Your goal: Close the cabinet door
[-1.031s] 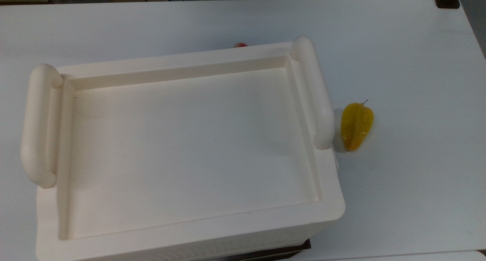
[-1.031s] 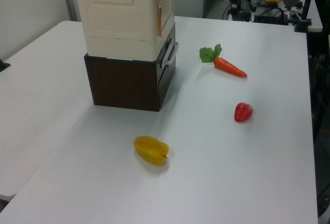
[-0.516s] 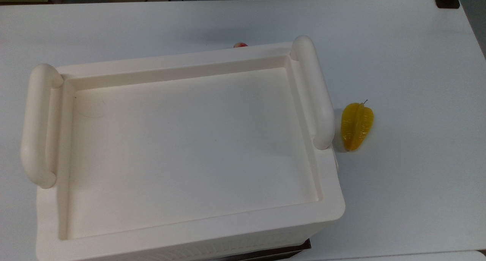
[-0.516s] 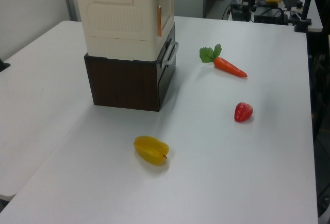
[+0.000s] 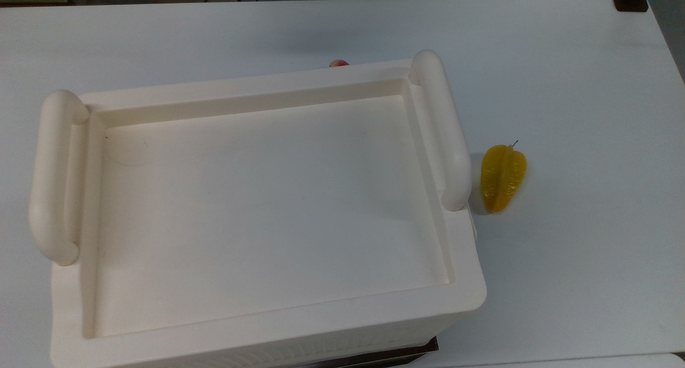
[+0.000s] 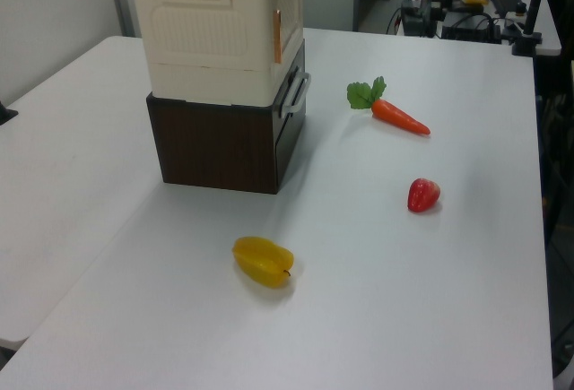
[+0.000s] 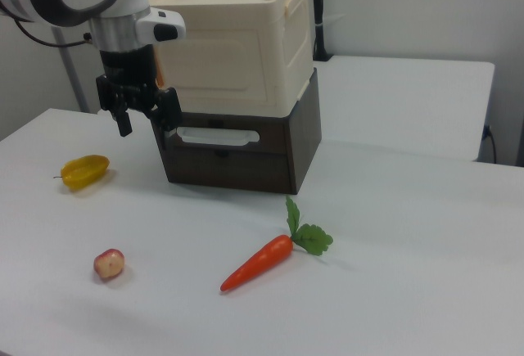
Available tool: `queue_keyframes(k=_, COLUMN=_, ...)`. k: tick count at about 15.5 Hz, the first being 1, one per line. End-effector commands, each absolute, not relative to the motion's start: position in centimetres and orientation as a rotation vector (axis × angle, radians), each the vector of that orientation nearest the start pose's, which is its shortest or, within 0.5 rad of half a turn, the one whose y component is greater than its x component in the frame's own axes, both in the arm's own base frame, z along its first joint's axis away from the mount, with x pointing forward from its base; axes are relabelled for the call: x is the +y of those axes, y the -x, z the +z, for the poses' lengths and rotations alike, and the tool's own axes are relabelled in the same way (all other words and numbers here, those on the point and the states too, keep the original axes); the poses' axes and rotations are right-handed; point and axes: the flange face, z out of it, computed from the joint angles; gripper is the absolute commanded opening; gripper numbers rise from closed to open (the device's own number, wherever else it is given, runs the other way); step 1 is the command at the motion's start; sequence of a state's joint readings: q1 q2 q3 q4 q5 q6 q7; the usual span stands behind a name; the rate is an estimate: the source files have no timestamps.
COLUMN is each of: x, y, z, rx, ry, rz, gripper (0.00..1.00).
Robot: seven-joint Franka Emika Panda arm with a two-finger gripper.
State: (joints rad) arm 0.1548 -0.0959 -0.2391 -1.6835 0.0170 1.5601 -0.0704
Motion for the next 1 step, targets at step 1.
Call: queue_keyframes(k=1, x=-4.93, y=-50.93, z=61.9, rx=0.051, ry=3.106, rz=0.092, gripper=1.0)
